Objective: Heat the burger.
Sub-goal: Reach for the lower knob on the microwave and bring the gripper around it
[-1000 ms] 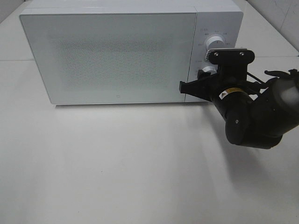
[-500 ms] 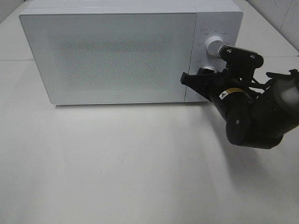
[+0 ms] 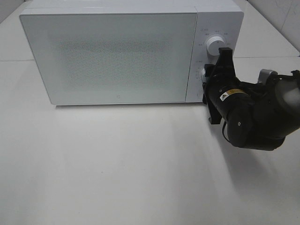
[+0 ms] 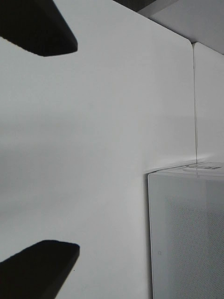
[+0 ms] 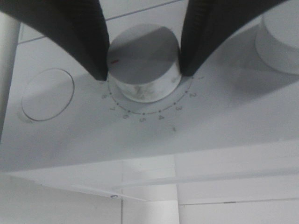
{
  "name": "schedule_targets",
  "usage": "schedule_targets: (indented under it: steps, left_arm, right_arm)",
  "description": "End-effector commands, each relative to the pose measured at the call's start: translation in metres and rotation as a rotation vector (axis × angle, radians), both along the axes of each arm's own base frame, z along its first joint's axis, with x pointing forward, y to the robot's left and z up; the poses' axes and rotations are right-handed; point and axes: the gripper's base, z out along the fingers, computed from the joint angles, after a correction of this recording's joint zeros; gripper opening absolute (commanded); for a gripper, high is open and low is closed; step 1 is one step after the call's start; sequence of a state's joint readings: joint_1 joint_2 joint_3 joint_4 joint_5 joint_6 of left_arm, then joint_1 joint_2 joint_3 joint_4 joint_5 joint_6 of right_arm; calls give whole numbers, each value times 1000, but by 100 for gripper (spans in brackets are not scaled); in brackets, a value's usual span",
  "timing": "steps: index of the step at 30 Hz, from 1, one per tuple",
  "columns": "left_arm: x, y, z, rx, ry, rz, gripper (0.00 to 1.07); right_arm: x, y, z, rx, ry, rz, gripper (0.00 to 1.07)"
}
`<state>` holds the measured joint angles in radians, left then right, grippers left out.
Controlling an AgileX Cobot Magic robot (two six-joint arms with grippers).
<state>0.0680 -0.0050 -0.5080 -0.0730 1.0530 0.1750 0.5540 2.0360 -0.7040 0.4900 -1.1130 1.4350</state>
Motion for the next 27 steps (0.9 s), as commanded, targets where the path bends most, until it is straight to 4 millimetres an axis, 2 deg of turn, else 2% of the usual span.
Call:
schedule_targets:
  steps: [1,16,22,23,27]
  left_arm:
    - [-3,-1,0,-8,-23,0,103]
    - [-3,-1,0,-8,-23,0,103]
    - [-3,-1,0,-8,-23,0,103]
    - [-3,-1,0,-8,-23,0,103]
    - [-3,-1,0,-8,-23,0,103]
  right_arm:
    - [8,8,11,112,-25,30,13]
    - [7,8,9,-8,-20,63,18]
    - [7,8,9,8,-17,59,28]
    - [7,8,9,9,-17,56,34]
    - [7,8,9,9,-17,56,44]
